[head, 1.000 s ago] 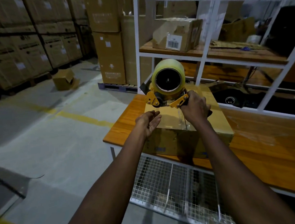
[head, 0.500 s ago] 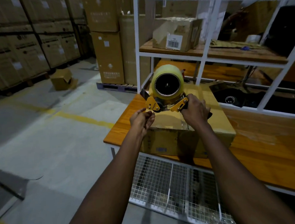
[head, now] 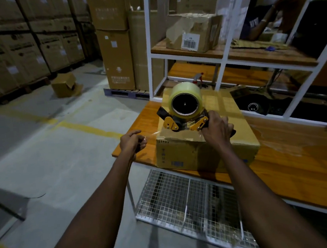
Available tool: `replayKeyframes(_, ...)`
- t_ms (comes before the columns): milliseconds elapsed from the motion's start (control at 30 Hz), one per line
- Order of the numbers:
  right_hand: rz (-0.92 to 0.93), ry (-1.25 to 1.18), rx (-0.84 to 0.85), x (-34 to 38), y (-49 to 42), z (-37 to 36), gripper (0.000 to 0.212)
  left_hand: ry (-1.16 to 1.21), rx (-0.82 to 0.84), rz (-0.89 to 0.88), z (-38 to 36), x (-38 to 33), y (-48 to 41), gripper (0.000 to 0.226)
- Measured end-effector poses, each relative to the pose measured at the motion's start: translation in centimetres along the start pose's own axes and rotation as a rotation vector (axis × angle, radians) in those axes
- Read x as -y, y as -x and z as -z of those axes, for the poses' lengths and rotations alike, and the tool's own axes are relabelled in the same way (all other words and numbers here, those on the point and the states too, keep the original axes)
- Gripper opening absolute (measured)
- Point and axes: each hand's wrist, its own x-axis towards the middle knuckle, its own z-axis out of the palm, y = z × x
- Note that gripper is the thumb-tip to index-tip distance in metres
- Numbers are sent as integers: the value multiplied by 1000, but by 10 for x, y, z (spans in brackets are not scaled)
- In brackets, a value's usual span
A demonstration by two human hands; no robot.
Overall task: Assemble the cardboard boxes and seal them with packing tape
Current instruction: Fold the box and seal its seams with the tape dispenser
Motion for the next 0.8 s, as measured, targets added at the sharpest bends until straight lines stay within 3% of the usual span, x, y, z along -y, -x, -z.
replayKeyframes(167, 10, 25, 5, -12, 0, -3, 26, -43, 60, -11, -1, 15, -3, 32)
replayKeyframes(533, 29, 102, 31, -23, 9, -12, 28, -84, 4, -28, -9, 33, -14, 25)
replayKeyframes(800, 61, 217, 46, -26, 14, -18, 29, -576, 80, -152, -17, 42, -14, 21)
